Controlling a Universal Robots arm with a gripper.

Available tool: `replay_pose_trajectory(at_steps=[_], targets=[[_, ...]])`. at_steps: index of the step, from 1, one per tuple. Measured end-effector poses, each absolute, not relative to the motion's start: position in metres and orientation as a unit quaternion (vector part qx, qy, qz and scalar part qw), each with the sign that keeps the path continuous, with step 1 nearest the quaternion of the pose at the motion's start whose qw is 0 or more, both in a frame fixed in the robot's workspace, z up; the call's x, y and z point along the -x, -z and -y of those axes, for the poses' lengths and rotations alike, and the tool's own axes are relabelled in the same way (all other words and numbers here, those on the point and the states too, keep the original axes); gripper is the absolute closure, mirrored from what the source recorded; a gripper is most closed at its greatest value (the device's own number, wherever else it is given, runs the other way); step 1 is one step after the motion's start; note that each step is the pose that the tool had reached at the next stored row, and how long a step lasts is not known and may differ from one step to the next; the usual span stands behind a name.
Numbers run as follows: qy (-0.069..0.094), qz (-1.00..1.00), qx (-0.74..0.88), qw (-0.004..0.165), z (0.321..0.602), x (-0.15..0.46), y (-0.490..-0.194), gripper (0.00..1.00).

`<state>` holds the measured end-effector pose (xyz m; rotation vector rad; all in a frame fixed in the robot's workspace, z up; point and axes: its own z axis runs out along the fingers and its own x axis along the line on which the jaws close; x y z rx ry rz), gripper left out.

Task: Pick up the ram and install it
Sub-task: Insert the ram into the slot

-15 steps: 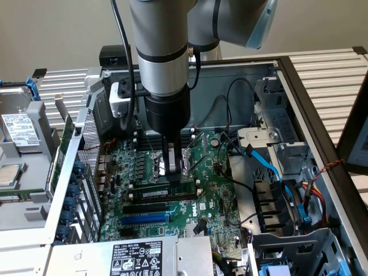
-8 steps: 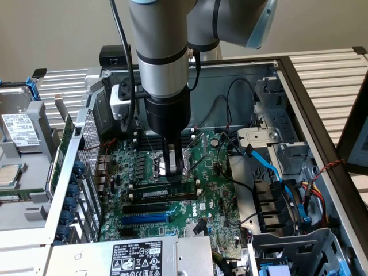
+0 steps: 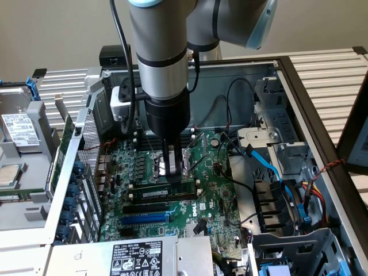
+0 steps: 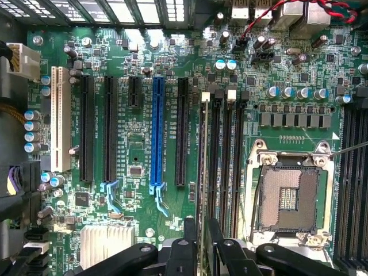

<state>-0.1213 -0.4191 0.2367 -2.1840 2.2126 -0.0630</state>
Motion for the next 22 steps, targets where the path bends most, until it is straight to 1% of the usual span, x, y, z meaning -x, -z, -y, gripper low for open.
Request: replay_pose_trajectory(at_steps=[8, 10, 11, 12, 22], targets=[[0.021, -0.711, 0.702, 0.016, 0.418, 0.1234, -0.2317, 0.78], [0.021, -0.711, 0.702, 0.016, 0.418, 0.1237, -0.2315, 0.8], [0.021, -0.711, 0.702, 0.017, 0.418, 0.1238, -0.2314, 0.87], [0.021, -0.711, 0.702, 0.017, 0.418, 0.1239, -0.2313, 0.88], [0.021, -0.711, 0.702, 0.017, 0.4182, 0.1272, -0.2312, 0.88]])
